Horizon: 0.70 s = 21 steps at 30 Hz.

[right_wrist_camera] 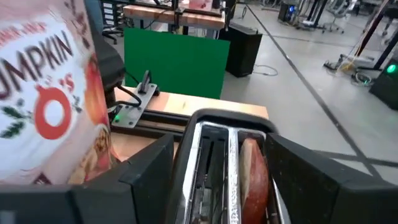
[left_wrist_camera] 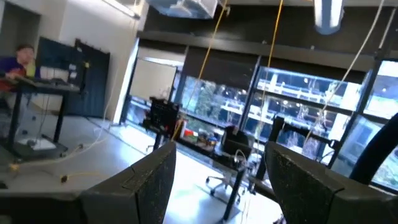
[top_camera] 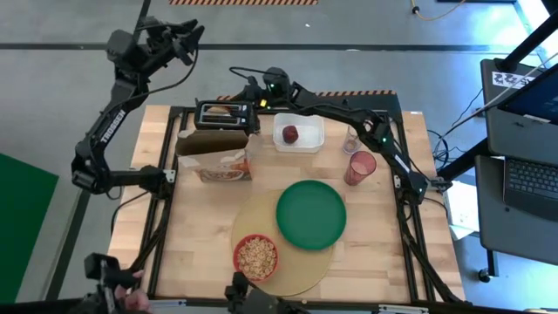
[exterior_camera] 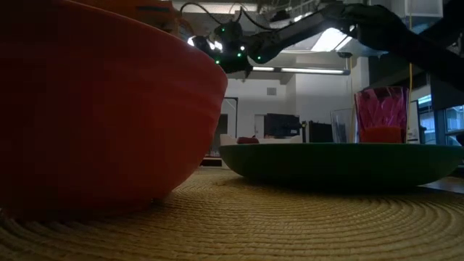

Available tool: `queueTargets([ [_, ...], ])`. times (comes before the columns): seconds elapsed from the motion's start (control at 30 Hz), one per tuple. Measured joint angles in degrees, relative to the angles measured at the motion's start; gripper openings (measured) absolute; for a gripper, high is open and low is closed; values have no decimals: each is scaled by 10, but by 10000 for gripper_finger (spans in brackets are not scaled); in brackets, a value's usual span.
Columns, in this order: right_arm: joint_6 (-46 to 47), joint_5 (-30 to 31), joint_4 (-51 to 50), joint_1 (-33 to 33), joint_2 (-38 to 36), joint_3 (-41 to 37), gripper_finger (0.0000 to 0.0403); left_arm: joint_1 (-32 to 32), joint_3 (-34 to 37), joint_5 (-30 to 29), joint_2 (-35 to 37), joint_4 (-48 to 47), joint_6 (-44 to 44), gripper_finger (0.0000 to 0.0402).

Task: Arrange a breakfast setting
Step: Put the bagel on the green plate

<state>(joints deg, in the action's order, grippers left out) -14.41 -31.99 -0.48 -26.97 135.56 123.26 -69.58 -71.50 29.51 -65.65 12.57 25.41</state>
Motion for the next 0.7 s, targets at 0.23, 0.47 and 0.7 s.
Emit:
queueTargets([
  [0.23, 40, 55, 18, 4, 25, 2, 296, -24, 0, -12, -15, -121, -86, 239],
  [0.47, 60, 59, 28, 3, 25, 2, 291, -45, 0, -51, -14, -359, -264, 239],
  [0.7, 127, 13, 66, -5, 25, 2, 272, -44, 0, -12, -15, -511, -414, 239],
])
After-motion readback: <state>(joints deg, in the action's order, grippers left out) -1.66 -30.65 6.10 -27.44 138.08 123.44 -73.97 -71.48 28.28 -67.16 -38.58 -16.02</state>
